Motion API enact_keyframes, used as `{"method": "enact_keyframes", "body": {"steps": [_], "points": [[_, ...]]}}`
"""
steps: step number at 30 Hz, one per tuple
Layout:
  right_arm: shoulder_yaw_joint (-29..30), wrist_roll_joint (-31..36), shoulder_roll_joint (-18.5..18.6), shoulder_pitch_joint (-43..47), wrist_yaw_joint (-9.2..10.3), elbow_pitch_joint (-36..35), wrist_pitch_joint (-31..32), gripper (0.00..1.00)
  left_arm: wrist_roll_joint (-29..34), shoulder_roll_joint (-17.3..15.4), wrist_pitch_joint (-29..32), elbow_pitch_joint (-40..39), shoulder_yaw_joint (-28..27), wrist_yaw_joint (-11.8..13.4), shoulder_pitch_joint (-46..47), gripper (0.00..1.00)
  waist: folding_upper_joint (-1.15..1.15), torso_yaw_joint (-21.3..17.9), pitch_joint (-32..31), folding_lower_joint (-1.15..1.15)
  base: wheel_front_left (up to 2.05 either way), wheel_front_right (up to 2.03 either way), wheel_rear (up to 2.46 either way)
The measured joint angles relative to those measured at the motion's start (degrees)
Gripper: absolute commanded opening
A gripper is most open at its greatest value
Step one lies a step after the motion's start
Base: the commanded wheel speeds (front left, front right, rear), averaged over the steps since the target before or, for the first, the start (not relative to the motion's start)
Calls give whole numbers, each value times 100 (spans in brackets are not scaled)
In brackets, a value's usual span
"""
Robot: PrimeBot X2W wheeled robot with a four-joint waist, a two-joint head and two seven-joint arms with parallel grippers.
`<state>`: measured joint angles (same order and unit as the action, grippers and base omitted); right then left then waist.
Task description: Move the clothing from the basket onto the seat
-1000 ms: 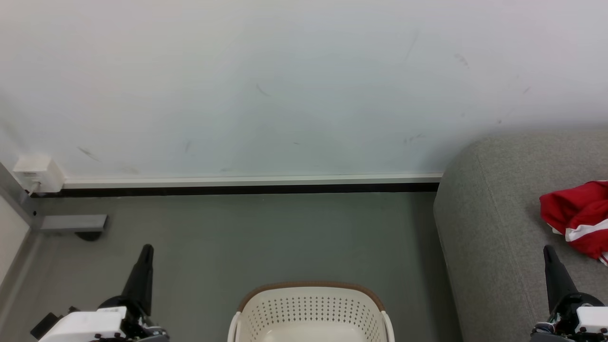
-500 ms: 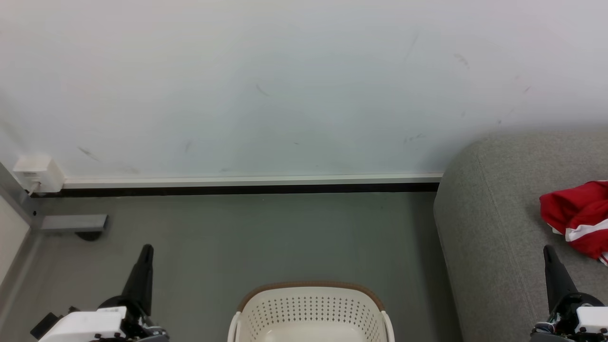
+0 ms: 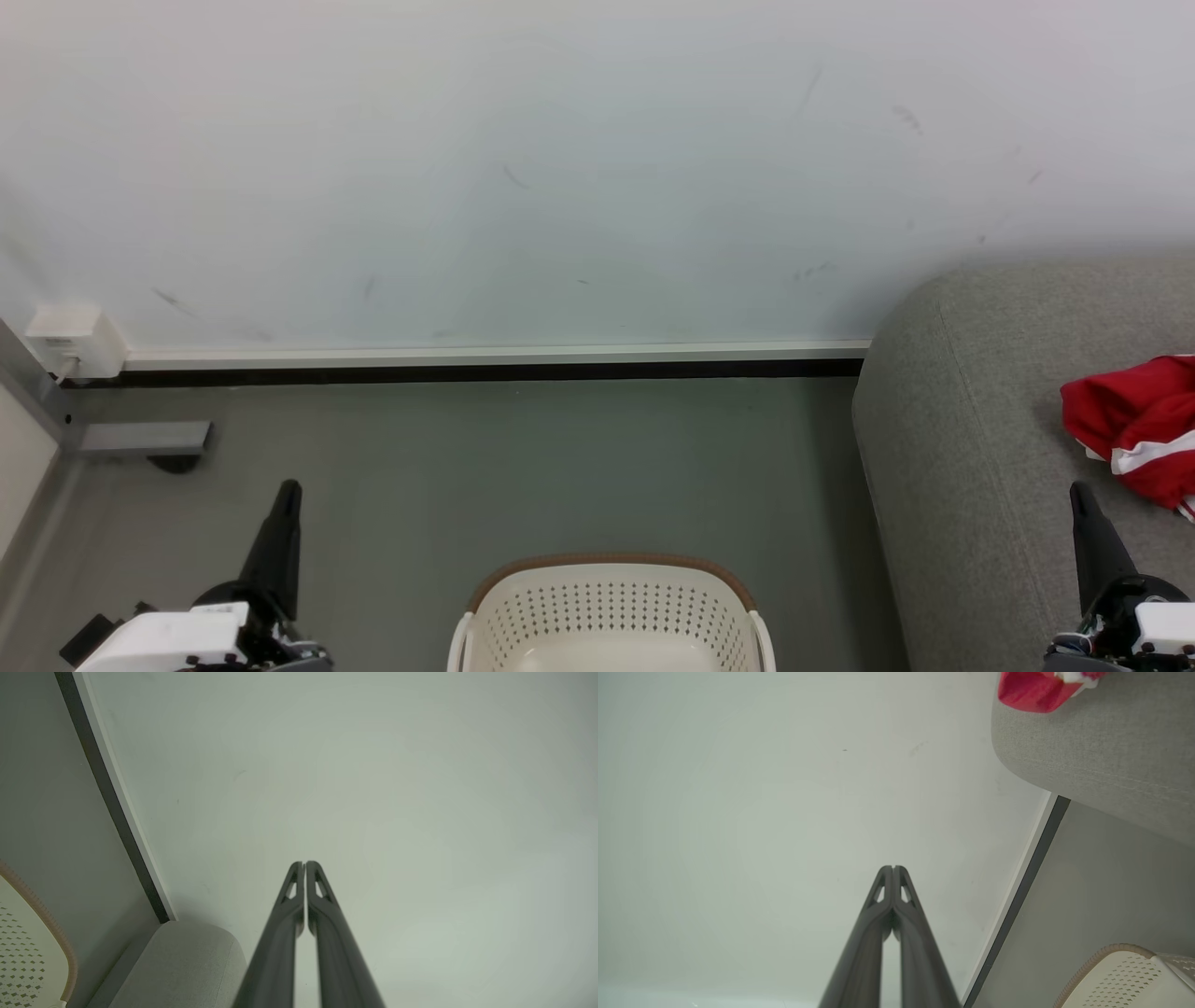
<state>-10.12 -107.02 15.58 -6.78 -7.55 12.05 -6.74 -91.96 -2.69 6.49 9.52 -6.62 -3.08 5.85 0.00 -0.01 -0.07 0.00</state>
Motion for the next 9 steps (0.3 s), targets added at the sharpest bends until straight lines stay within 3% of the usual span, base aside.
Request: {"method": "enact_keyframes", "body": {"steps": [9], "points": [[-53, -45, 41, -1, 0, -24, -49, 0, 0, 0, 0, -1, 0, 0, 0, 0, 0, 0, 0, 0, 0, 0, 0]]}}
